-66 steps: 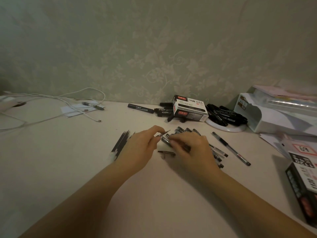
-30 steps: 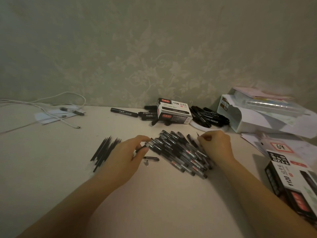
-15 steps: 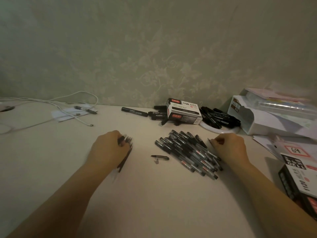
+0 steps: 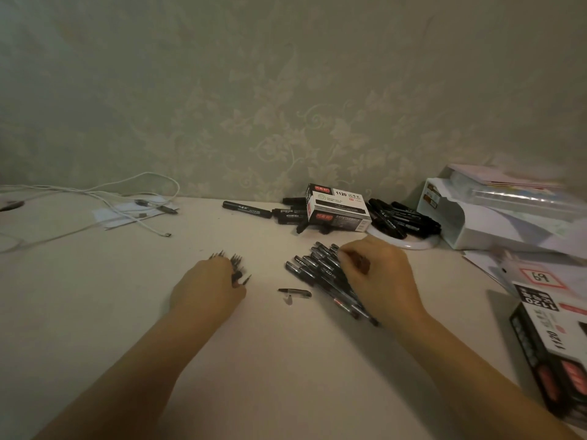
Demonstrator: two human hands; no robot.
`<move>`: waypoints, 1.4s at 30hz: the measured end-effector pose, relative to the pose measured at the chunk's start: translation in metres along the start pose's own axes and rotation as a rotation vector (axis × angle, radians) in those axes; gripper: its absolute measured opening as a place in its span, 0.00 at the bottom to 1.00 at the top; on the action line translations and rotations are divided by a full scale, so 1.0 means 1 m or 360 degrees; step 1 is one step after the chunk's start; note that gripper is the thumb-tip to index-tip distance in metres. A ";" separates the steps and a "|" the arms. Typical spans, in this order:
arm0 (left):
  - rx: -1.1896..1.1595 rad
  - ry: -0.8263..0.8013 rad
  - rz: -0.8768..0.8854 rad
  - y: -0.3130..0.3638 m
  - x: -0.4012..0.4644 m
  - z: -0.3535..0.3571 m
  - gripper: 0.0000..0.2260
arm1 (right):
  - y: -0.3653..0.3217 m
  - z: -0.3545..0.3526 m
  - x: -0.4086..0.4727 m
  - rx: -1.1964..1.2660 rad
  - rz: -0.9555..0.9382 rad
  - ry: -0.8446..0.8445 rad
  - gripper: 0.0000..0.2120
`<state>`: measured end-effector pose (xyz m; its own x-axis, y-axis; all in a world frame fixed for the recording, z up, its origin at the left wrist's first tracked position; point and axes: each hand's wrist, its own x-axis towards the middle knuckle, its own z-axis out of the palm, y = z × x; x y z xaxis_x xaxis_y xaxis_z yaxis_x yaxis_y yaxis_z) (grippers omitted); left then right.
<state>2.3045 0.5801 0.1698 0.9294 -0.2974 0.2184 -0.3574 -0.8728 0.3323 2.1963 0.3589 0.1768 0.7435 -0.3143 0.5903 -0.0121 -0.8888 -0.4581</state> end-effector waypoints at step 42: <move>-0.1507 -0.0452 0.0534 0.034 -0.008 0.013 0.06 | -0.017 0.026 0.000 0.1947 0.0813 -0.0123 0.05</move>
<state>2.2856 0.5476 0.1678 0.7126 -0.6557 0.2495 -0.4131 -0.1047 0.9046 2.2142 0.3825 0.1670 0.8717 -0.4653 0.1536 0.2758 0.2067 -0.9387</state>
